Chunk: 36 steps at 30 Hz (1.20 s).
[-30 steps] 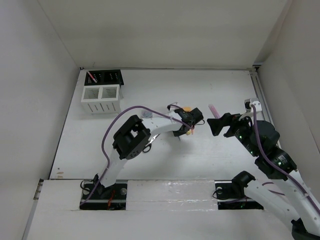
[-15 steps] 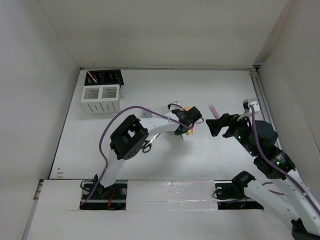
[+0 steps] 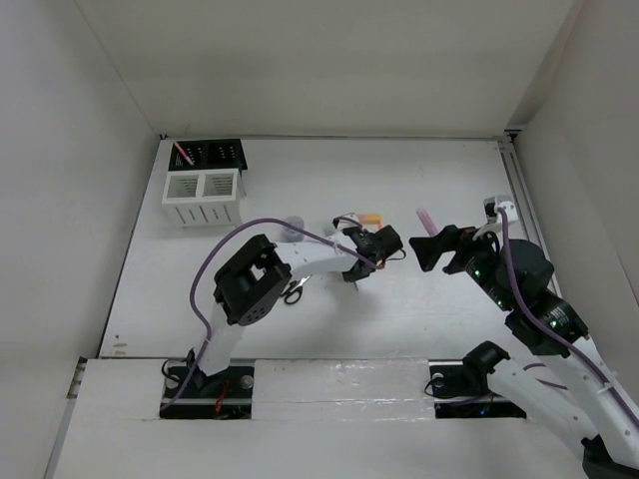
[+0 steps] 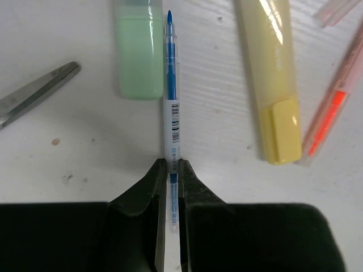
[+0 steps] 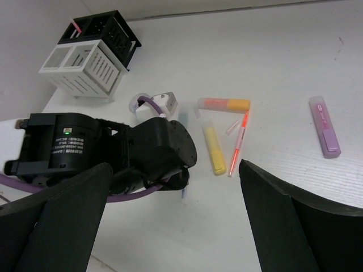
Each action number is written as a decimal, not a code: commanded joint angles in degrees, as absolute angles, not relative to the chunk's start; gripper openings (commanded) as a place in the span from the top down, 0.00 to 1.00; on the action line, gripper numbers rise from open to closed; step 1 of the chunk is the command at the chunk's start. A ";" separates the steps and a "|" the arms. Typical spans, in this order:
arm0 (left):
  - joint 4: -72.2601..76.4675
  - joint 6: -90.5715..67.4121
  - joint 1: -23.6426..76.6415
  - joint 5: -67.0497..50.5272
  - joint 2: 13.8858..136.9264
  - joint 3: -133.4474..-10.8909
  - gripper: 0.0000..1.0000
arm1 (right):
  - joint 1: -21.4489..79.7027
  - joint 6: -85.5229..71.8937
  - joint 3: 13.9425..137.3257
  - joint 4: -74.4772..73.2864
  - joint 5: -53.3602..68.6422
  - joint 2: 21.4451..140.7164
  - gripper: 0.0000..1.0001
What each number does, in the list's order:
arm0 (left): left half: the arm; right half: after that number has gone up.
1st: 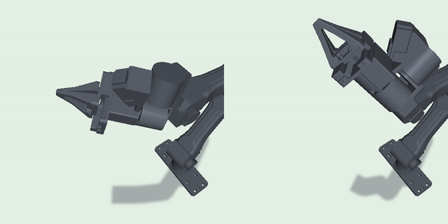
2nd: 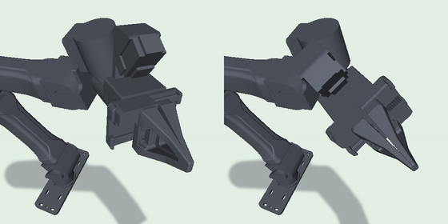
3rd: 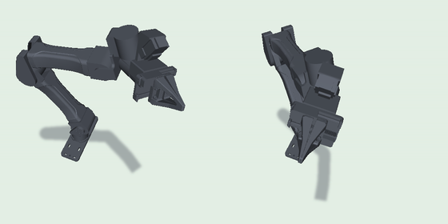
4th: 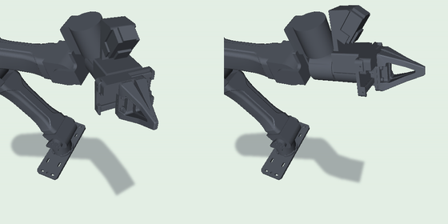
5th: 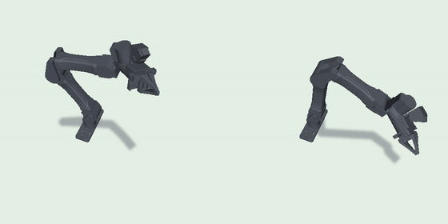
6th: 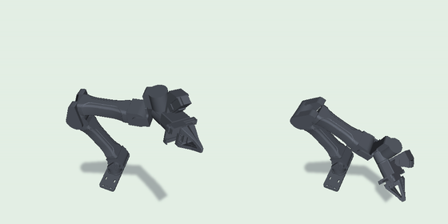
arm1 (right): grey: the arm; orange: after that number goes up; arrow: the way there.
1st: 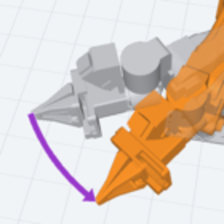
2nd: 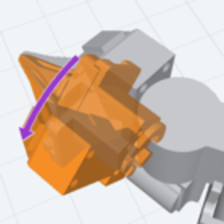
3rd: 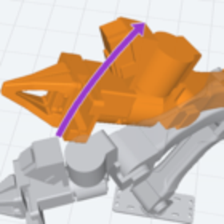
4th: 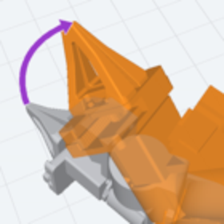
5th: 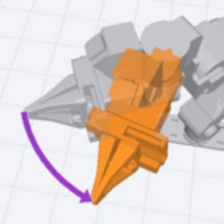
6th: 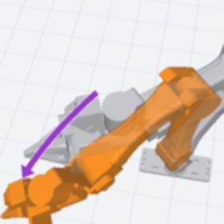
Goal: Sort the stationery into containers
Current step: Grab a piece of stationery with the left arm, then grab a piece of stationery with the right arm
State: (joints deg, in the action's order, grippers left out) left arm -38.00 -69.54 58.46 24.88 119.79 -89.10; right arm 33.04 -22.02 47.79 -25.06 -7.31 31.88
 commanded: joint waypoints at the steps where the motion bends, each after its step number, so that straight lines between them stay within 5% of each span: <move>1: -41.75 -70.93 58.62 27.15 113.39 -86.58 1.00 | 33.05 -22.41 47.90 -21.01 -6.59 31.99 0.00; 13: -34.97 -61.52 60.29 28.73 104.42 -86.83 1.00 | 32.52 -21.36 48.51 -18.46 -9.92 34.71 0.00; 22: -41.85 -56.90 60.29 40.77 94.41 -85.36 1.00 | 27.42 -22.24 51.86 -18.29 -14.85 52.46 0.06; 29: -35.07 -39.66 59.07 34.48 75.78 -74.73 1.00 | 29.44 -26.27 56.25 -14.68 -14.85 65.29 0.10; 36: -37.08 -31.11 58.45 34.70 62.06 -67.95 1.00 | 34.01 -22.01 62.03 -7.12 -12.05 77.67 0.30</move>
State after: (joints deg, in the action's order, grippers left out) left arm -35.88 -36.86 58.52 33.93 64.84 -70.72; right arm 31.90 -25.04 56.25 -14.22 -13.50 73.32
